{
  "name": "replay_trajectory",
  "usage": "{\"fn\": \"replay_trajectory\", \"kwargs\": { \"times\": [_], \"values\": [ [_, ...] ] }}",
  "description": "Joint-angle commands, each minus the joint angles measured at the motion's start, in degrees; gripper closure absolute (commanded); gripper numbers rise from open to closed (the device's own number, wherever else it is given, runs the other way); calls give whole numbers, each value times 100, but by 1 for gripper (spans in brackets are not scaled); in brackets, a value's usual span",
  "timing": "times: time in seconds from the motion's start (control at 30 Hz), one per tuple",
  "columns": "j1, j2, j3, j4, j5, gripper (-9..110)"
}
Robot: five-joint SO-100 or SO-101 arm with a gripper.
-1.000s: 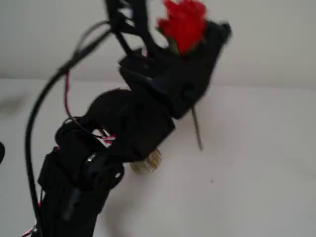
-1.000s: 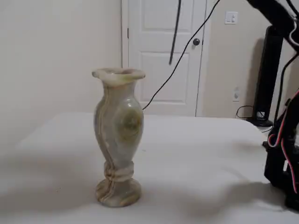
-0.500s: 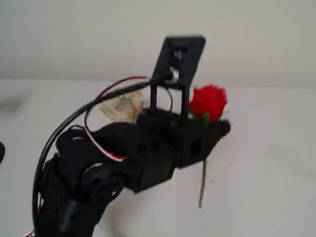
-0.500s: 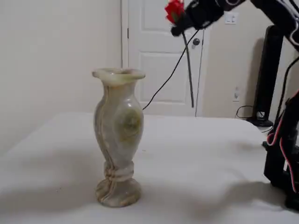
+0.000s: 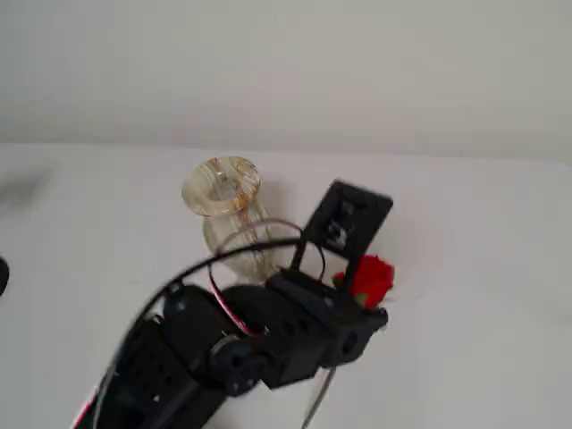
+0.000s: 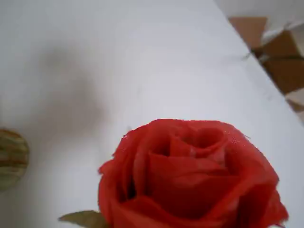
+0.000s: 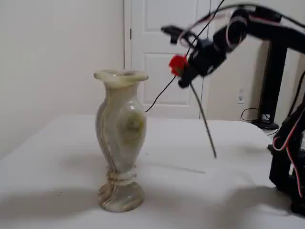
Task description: Pick up rose from vase and place it onto the table
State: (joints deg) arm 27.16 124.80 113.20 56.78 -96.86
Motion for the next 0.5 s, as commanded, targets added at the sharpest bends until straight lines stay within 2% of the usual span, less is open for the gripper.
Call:
{"fn": "replay_trajectory", "kwargs": {
  "times": [0.0, 0.47],
  "values": [
    [-9, 229, 888, -1187, 176, 102],
    [-360, -1556, 1600, -4368, 237, 102]
  ]
}}
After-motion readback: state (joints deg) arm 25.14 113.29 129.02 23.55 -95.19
